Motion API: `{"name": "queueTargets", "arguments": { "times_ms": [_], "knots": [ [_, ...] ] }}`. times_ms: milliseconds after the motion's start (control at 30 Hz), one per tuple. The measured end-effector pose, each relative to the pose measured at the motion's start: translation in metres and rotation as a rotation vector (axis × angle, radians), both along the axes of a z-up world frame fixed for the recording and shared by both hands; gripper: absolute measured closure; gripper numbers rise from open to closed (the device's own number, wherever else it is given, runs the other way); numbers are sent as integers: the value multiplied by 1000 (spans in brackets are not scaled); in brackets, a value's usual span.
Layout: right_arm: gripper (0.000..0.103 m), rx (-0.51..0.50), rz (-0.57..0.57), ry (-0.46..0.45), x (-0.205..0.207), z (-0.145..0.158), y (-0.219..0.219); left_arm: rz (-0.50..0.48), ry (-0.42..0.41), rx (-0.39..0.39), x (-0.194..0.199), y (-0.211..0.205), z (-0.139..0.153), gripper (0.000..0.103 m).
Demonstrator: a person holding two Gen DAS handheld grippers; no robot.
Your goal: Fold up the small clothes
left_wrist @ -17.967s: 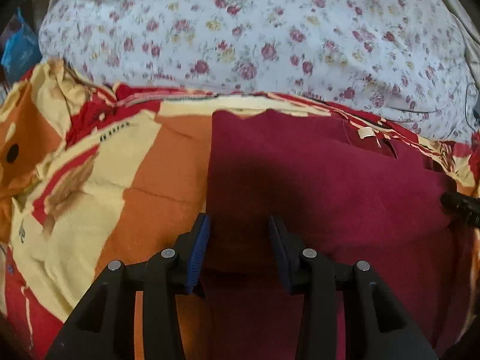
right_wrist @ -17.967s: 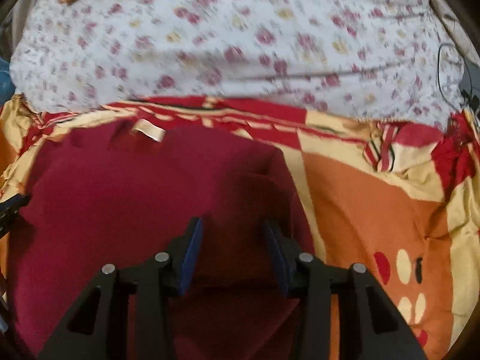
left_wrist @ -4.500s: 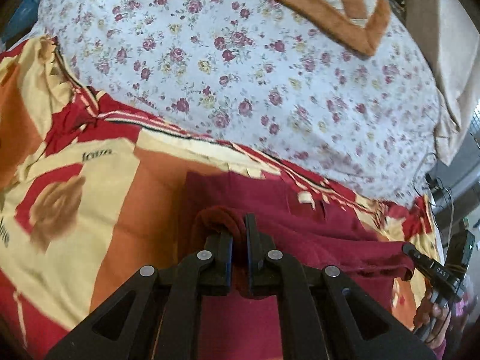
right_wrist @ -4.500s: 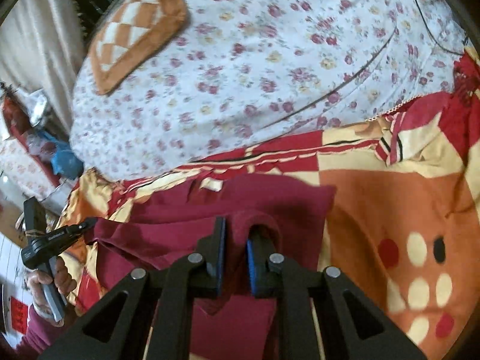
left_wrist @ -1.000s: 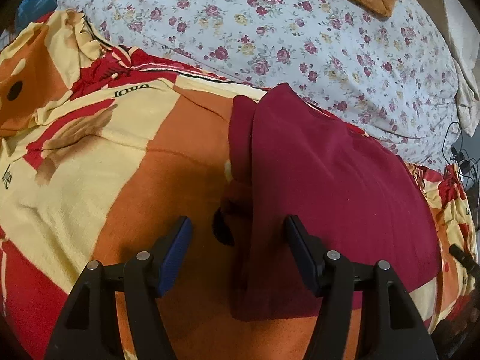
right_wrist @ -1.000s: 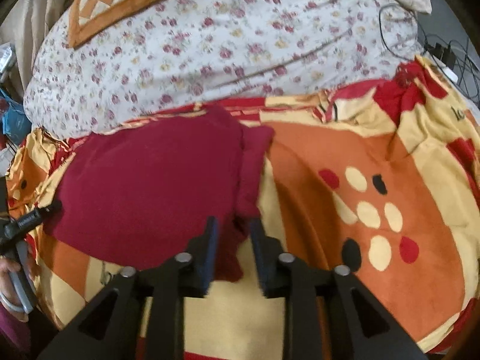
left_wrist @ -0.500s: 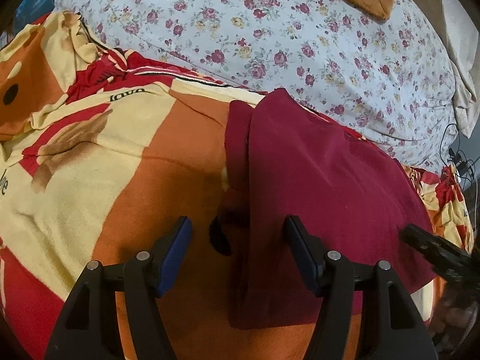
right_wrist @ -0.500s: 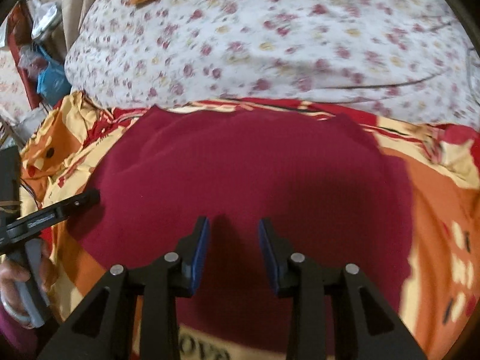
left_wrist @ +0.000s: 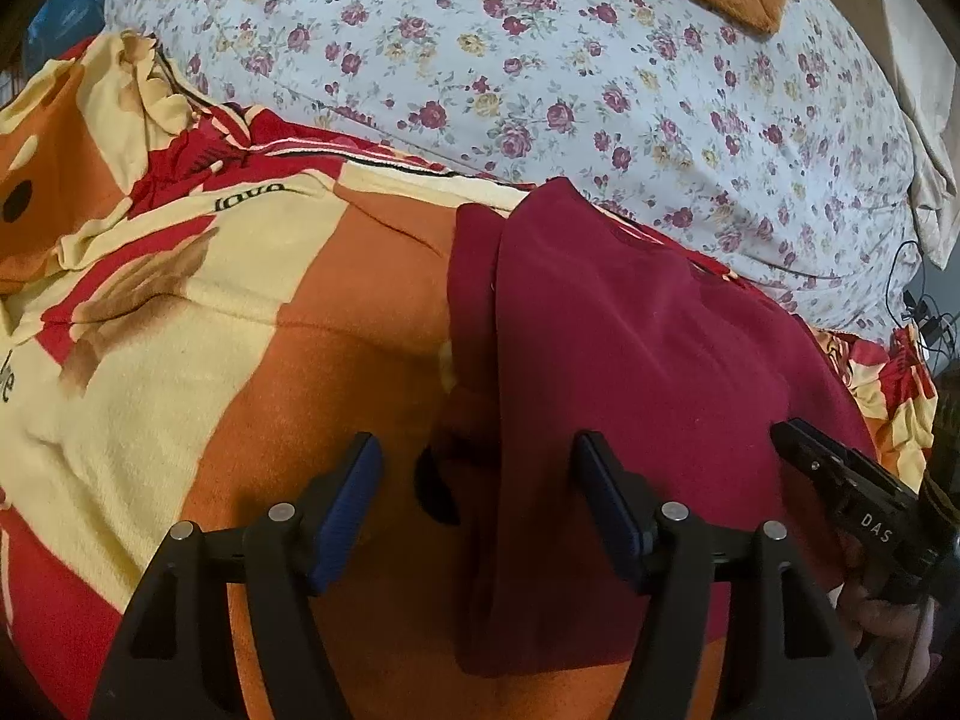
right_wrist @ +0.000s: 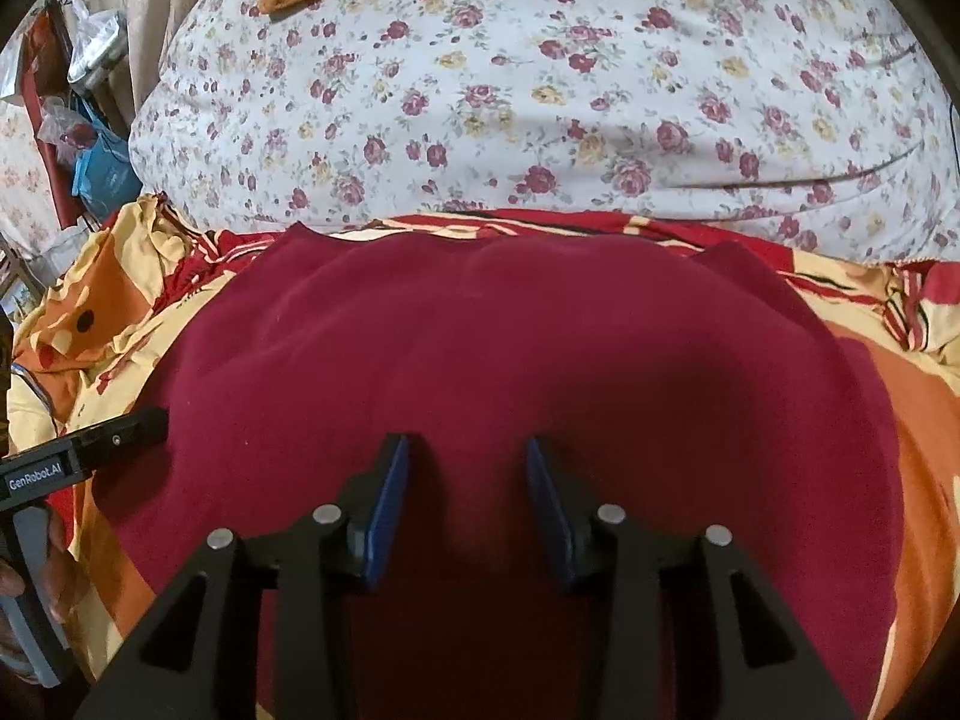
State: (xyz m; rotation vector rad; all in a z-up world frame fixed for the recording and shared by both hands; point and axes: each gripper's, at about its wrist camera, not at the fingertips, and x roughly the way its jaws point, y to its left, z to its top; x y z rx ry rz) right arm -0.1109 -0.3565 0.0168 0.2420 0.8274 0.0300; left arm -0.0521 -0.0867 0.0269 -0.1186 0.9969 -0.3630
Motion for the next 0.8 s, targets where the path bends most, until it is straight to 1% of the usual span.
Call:
{"name": "queueTargets", "arguments": {
  "times_ms": [67,167,233,267,300,367,500,667,800],
  "knots": [
    [59,-5,-1,6,0,0,1,0,-7,9,0,-1,0,43],
    [59,-43,-15,50,3,7,8,-4,-13,19,0,-2,0,43],
    [54,-48,-12,70,7,11,13,-4,-12,17,1,-2,0,43],
    [52,-37,-8,71,8,13,15,-4,-11,16,1,-3,0,42],
    [47,-20,-1,73,11,13,17,-3,-10,13,2,-3,-1,42],
    [42,-14,0,81,17,12,20,-2,-7,12,3,-3,-1,41],
    [42,-52,1,77,29,8,26,-2,-5,10,3,-3,-1,41],
    [41,-29,-3,63,32,4,22,1,-4,6,4,-4,-1,39],
    [41,-12,-12,65,29,10,20,7,0,-1,6,-4,-2,38]
  ]
}}
